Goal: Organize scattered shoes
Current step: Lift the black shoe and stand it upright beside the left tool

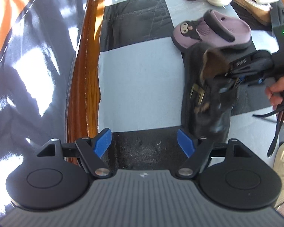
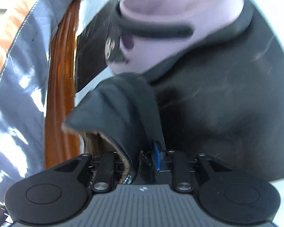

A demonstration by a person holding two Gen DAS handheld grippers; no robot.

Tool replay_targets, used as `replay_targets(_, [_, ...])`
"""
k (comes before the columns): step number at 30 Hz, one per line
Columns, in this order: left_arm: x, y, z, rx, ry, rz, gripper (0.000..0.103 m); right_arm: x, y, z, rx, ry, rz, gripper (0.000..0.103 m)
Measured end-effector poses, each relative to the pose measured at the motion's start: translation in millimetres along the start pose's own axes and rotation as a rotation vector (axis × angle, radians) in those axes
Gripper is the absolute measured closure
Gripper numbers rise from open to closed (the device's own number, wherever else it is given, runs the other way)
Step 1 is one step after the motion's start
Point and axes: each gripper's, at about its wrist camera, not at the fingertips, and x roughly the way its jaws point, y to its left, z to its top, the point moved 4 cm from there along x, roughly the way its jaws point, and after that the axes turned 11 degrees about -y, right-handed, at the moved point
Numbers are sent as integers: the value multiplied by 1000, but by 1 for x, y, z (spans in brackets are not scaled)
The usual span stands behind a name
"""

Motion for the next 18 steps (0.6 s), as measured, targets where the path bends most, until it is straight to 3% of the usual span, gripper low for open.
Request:
replay_targets(2, [1, 0, 2, -5, -3, -1, 26, 16, 15, -2, -103, 13, -4, 78])
replay_targets(4, [4, -2, 3, -7, 0, -6, 26, 38, 57, -18, -501, 15, -94, 66])
replay_targets(5, [5, -3, 3, -9, 4, -11, 26, 35, 73, -25, -655, -43, -160, 62])
replay_targets(7, [6, -6, 3, -10, 13, -29, 26, 28, 101, -36, -913, -141, -265, 39])
replay_targets(8, [6, -7, 3, -8, 12, -35, 26, 23, 106, -37, -948, -162, -251, 22])
replay_targets(11, [7, -10, 5, 1, 14, -40, 26, -1, 108, -22, -901, -241, -174, 18])
replay_targets(16, [6, -14, 7, -6, 12, -52, 26, -10, 66, 35, -565, -275, -278, 22])
replay_targets(18, [4, -16, 11, -32, -5, -53, 26, -22, 43, 41, -521, -232, -274, 49])
